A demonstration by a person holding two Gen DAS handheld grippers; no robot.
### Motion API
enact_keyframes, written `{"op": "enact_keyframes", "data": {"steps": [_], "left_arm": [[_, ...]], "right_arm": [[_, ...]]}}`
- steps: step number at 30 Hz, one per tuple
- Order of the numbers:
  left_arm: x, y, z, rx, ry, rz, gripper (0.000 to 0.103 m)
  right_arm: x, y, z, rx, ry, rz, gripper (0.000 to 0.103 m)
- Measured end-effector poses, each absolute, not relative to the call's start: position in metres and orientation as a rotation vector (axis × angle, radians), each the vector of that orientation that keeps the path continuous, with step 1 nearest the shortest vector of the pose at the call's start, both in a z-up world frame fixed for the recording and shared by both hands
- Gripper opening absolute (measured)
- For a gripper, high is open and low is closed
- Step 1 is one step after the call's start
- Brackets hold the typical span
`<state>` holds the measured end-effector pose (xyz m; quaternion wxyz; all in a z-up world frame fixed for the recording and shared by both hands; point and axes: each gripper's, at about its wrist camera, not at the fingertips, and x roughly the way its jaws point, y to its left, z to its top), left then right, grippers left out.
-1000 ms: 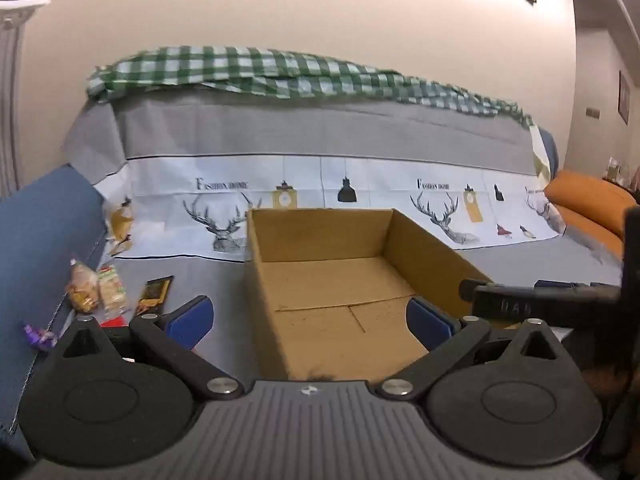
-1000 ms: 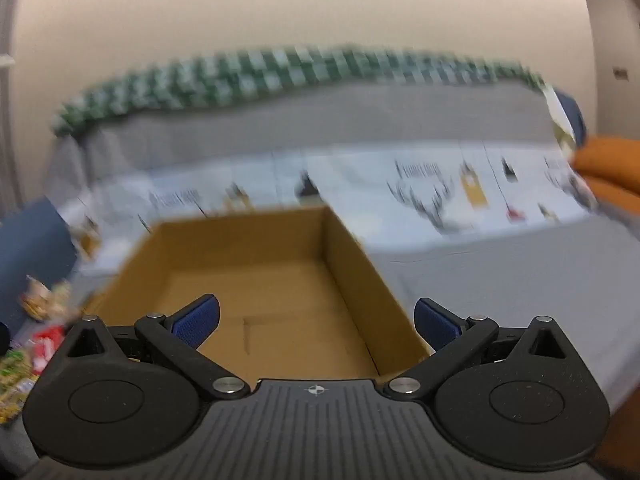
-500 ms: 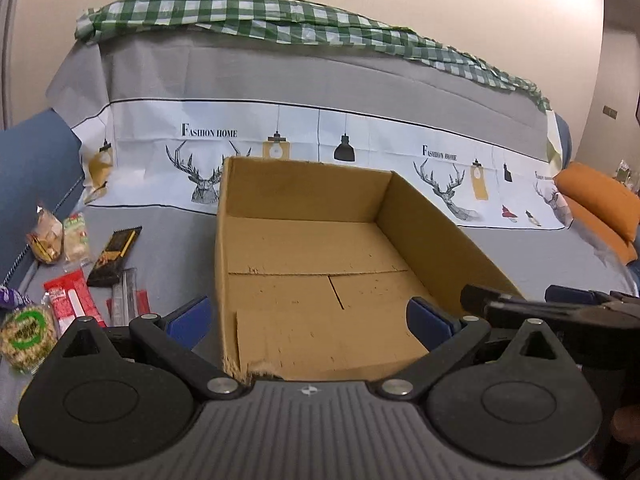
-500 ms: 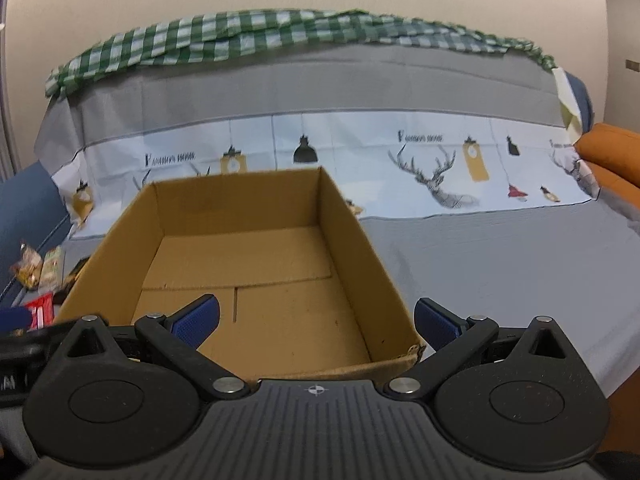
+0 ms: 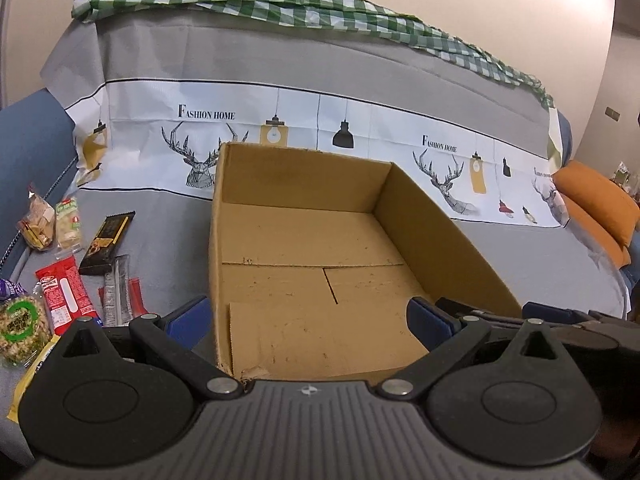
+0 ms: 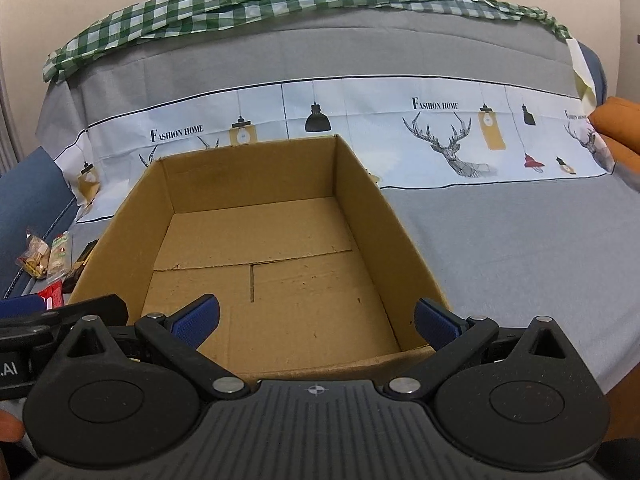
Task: Organize snacks
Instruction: 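Move both tools from the cardboard box toward the snack pile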
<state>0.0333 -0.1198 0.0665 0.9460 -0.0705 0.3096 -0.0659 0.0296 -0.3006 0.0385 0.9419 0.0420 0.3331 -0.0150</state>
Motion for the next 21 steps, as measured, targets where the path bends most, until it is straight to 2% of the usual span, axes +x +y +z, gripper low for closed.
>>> {"op": "enact_keyframes", "data": {"steps": [6,9,10,13,16,18,20,21], "left_arm": [[0.029,-0.126,0.07,-0.127,0.613,-0.176,0.103],[0.028,-0.122,0.066,-0.166,0.625,-0.231,0.103],[0.028,-0.123,0.065,-0.173,0.63,-0.237,0.103],[0.025,-0.122,0.067,-0.173,0.611,-0.235,0.103],[0.021,-0.121,0.071,-0.161,0.588,-0.251,0.102],[0.018,-0.122,0.072,-0.148,0.581,-0.267,0.094],[0.015,-0.122,0.072,-0.134,0.583,-0.279,0.074],[0.014,-0.121,0.073,-0.128,0.58,-0.289,0.068]], "right_arm": [[0.028,-0.295,0.035,0.02,0.64,-0.067,0.101],[0.026,-0.297,0.038,0.052,0.625,-0.058,0.095],[0.025,-0.296,0.037,0.069,0.621,-0.051,0.092],[0.024,-0.299,0.04,0.106,0.614,-0.028,0.071],[0.022,-0.296,0.041,0.114,0.6,-0.015,0.06],[0.021,-0.293,0.044,0.126,0.579,-0.006,0.055],[0.019,-0.292,0.045,0.122,0.56,-0.009,0.054],[0.018,-0.292,0.046,0.118,0.551,-0.011,0.054]]}}
